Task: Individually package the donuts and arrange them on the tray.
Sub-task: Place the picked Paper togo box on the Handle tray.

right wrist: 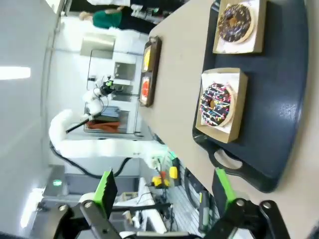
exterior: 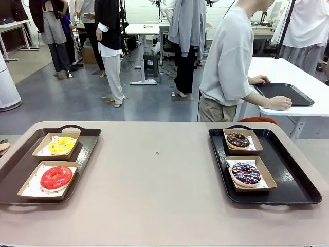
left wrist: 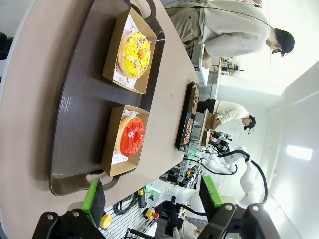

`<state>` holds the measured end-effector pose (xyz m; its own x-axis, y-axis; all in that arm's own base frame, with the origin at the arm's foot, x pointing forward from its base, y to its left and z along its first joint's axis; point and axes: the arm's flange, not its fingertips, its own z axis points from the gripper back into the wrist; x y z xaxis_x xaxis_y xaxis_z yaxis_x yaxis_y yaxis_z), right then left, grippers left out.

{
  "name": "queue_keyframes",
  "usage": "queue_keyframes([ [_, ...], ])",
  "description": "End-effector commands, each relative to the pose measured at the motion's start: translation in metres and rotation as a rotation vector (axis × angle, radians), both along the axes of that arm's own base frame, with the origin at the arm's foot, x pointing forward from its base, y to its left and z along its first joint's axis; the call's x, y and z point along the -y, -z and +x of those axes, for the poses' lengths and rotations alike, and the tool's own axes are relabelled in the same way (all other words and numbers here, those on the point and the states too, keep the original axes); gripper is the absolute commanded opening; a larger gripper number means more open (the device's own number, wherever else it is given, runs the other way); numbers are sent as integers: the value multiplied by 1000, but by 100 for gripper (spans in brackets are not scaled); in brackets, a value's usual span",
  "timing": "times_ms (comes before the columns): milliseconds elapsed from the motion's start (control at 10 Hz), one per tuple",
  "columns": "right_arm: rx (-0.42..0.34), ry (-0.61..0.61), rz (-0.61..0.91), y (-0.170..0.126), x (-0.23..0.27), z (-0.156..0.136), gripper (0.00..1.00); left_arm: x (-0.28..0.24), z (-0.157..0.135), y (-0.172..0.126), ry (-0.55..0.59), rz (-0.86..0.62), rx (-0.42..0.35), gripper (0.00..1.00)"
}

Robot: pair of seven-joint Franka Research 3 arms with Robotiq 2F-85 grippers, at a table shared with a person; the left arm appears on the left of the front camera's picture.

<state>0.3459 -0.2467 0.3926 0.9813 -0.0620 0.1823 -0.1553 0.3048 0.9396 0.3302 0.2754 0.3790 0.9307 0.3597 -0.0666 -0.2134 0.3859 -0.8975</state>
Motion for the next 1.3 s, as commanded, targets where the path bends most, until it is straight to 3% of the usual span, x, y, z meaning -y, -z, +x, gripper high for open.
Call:
queue_keyframes([
  [0, 26, -2, 54, 12, 30, 17, 100, 0, -2, -2, -5, -5, 6, 100],
  [500, 67, 81, 53, 36, 33, 7, 100, 0, -2, -2, -5, -5, 6, 100],
  [600, 23, 58, 55, 31, 39, 6, 100, 0, -2, -2, -5, -5, 6, 100],
  [1200, 23, 58, 55, 31, 39, 6, 100, 0, -2, -2, -5, -5, 6, 100],
])
